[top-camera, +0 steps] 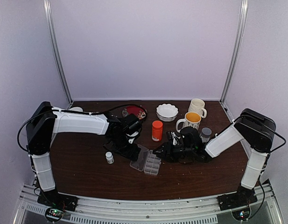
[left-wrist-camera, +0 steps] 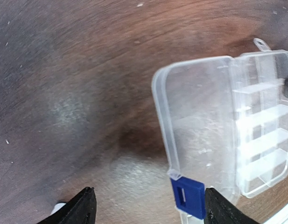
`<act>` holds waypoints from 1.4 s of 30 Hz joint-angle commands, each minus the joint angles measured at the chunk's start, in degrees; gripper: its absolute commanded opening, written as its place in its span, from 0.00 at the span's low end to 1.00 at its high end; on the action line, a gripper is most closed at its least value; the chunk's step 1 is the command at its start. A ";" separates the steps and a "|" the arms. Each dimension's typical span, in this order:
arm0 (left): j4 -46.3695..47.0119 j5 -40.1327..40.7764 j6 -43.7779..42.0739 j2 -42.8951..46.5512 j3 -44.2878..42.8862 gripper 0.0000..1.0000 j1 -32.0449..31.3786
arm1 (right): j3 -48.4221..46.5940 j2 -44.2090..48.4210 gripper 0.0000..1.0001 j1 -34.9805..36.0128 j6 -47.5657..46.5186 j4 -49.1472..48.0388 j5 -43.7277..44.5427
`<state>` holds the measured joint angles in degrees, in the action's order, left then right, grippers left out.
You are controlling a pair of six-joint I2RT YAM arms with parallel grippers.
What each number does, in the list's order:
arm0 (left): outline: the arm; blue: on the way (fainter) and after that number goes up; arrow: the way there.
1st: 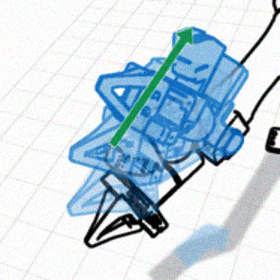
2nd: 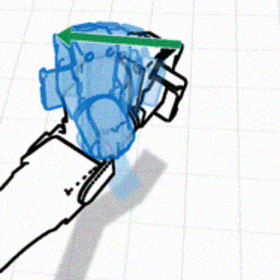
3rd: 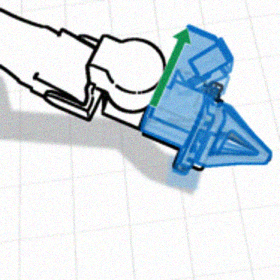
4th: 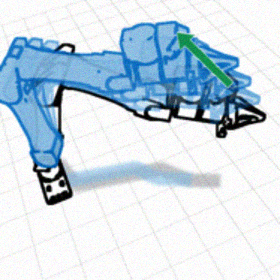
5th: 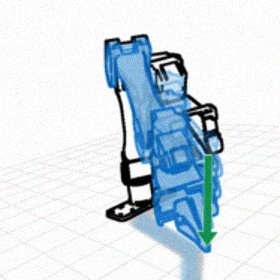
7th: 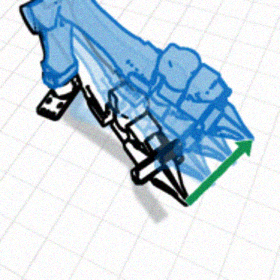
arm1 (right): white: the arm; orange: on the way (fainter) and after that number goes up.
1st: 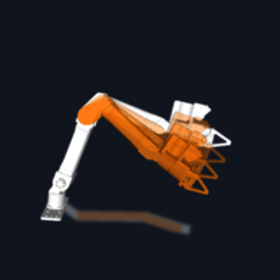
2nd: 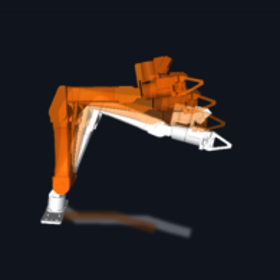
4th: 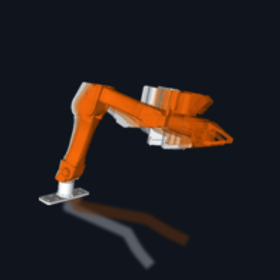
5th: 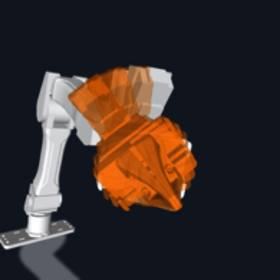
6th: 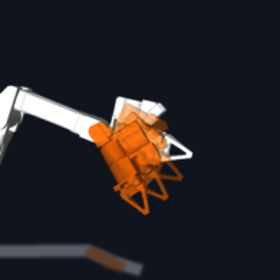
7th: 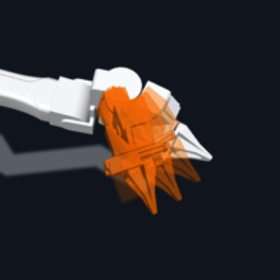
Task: Sort the pills into containers
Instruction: Open the lid of the pill container.
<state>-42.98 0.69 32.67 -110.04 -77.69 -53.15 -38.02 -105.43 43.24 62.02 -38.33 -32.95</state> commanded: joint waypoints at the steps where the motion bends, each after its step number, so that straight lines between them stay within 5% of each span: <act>1: 2.62 0.77 -0.31 1.14 1.09 0.81 1.08 | 0.36 -0.25 0.36 -0.32 -1.26 7.91 3.52; 10: 3.34 1.17 -1.43 -3.52 -1.57 0.80 0.40 | -0.70 1.27 0.24 -0.18 -3.57 12.68 4.93; 19: 1.48 3.09 -2.03 -8.64 -4.41 0.79 -1.44 | -1.56 1.05 0.02 -0.17 -4.63 14.94 5.44; 34: -1.67 7.11 -2.83 -0.95 -8.22 0.84 -1.63 | -1.87 6.07 0.01 -0.13 -5.90 15.02 4.93; 42: -1.58 14.25 -3.02 7.95 -6.77 0.88 -1.62 | -4.00 16.06 0.05 -0.09 -13.32 24.64 10.78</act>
<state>-44.71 9.28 30.41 -107.24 -84.09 -54.61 -39.86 -94.56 43.24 54.13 -19.53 -27.07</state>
